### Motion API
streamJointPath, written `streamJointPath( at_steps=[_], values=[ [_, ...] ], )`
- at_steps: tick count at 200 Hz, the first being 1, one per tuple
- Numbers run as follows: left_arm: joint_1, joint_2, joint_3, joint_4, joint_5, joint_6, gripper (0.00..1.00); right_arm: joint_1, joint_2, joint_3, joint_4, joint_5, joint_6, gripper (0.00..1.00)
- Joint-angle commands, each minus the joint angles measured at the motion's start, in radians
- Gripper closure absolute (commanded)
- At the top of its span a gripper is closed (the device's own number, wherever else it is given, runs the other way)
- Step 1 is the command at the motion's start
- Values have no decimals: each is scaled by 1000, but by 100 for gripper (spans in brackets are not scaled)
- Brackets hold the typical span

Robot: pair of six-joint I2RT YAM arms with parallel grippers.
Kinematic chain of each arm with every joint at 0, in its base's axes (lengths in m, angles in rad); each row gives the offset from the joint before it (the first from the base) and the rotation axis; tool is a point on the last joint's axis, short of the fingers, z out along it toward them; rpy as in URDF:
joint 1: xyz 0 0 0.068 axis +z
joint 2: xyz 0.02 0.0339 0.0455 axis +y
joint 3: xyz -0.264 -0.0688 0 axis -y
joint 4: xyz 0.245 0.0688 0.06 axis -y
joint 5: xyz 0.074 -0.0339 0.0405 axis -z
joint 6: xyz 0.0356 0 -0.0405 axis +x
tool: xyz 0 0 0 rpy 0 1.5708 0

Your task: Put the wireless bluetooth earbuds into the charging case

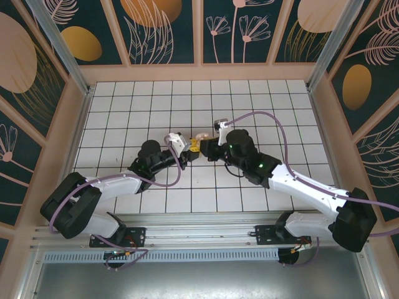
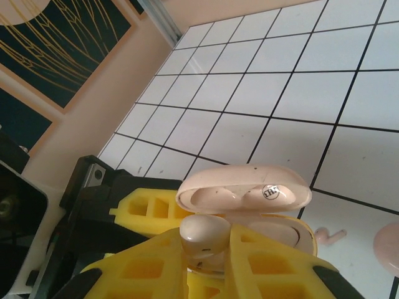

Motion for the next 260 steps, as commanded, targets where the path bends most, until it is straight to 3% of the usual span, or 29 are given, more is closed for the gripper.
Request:
streamJointPath(
  at_steps=[1,97,186,260],
  values=[
    [-2,-31,36,92,-7,-30,88,17,-31,-29,-23,-42,-5,79],
    [-3,-63,42,49,28,9,88,16,-27,4,-39,-68,-38,74],
    [-2,-72,37,29,26,12,88,-5,-76,63,-46,-91,-47,48],
    [-2,-72,41,12,38,18,88,-70,-116,109,-40,-205,-41,42]
  ],
)
